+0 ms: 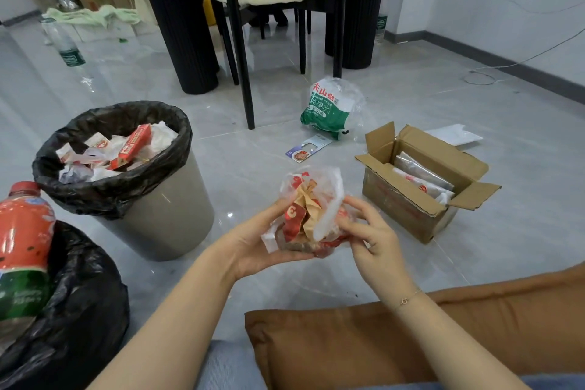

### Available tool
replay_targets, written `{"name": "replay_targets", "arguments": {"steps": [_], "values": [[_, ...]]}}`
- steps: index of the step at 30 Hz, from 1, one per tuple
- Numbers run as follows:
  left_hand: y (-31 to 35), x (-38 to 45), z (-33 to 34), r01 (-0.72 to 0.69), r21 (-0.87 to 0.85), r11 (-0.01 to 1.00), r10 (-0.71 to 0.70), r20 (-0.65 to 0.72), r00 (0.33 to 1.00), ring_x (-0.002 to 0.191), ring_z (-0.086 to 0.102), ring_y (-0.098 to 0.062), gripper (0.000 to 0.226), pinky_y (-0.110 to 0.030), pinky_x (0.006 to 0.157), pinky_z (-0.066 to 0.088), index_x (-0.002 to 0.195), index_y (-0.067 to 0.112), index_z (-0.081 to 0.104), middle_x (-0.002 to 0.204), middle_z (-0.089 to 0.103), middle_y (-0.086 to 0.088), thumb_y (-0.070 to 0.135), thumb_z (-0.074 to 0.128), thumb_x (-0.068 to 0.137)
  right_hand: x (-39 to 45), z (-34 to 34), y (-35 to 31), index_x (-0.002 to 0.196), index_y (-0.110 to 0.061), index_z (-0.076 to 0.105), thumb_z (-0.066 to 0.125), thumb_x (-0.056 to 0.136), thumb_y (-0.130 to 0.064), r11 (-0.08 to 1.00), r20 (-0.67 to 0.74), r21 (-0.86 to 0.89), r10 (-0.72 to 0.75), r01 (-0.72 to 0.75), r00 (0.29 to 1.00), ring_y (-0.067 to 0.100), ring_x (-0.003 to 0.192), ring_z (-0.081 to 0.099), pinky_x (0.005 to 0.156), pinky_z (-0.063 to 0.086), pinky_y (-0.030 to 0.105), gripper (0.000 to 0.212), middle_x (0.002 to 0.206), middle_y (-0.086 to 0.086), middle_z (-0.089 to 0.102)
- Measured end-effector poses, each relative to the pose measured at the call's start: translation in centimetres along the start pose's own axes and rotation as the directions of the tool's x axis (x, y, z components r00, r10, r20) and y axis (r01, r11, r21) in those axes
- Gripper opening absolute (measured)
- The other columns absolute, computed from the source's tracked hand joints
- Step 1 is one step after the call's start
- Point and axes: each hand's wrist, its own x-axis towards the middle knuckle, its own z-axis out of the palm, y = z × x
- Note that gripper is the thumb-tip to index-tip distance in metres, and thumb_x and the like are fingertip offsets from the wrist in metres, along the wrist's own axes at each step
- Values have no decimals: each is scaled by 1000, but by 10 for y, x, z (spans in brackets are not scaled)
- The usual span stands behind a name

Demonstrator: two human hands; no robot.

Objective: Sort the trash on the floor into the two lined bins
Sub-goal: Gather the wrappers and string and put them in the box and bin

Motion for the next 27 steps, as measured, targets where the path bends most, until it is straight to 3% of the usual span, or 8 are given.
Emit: {"name": "replay_targets", "arguments": {"steps": [3,5,8,11,13,18,23,27], "values": [[1,-4,5,-119,149,982,121,-5,993,105,67,-31,48,-45,87,56,129,14,55,115,69,-12,29,64,85,6,-4,-13,89,-32,73,49,86,5,940,72,282,178,-191,981,-5,115,52,87,45,9,45,126,-17,55],[1,-3,7,-177,203,963,185,-19,983,104,68,-26,45,-40,84,58,130,18,53,117,69,-9,23,63,86,11,-9,-14,86,-25,74,51,91,7,834,94,437,331,-337,939,-10,95,61,74,47,10,40,105,-19,65],[-2,1,8,-241,275,931,263,-45,964,104,68,-24,47,-35,81,58,125,24,55,119,68,-7,20,68,80,13,-10,-8,113,-6,60,59,90,-4,782,130,455,414,-425,901,3,86,65,70,52,16,23,94,-9,68],[-5,5,10,-253,372,893,298,-68,952,100,70,-23,43,-39,86,57,121,29,57,112,70,0,20,71,82,16,-7,-4,118,-3,55,78,68,-49,805,133,438,382,-399,915,19,97,65,77,56,24,72,107,10,63],[-6,7,13,-247,388,888,302,-87,949,98,70,-21,41,-42,88,56,119,30,58,109,71,3,21,72,82,17,-6,-9,120,-6,52,81,57,-60,840,116,389,364,-379,924,22,102,64,83,56,33,87,112,13,60],[-9,4,17,-252,367,895,277,-15,961,100,69,-18,50,-34,81,58,126,24,54,117,68,-2,26,71,79,18,-7,-20,115,-21,45,85,65,-24,847,37,351,413,-399,910,-3,96,61,68,51,10,64,114,-4,55],[-14,10,18,-243,421,874,295,-62,953,104,68,-21,52,-42,89,56,122,24,57,116,69,-3,25,78,74,12,-4,-24,114,-25,49,81,71,-10,838,1,402,403,-369,915,17,110,55,54,52,13,55,124,4,51],[-14,14,15,-273,394,878,350,-137,927,96,70,-23,37,-36,77,59,115,19,63,108,72,-6,20,75,81,12,-9,-28,113,-26,55,73,78,-2,778,104,494,391,-389,915,3,95,63,58,54,17,46,123,7,57]]}}
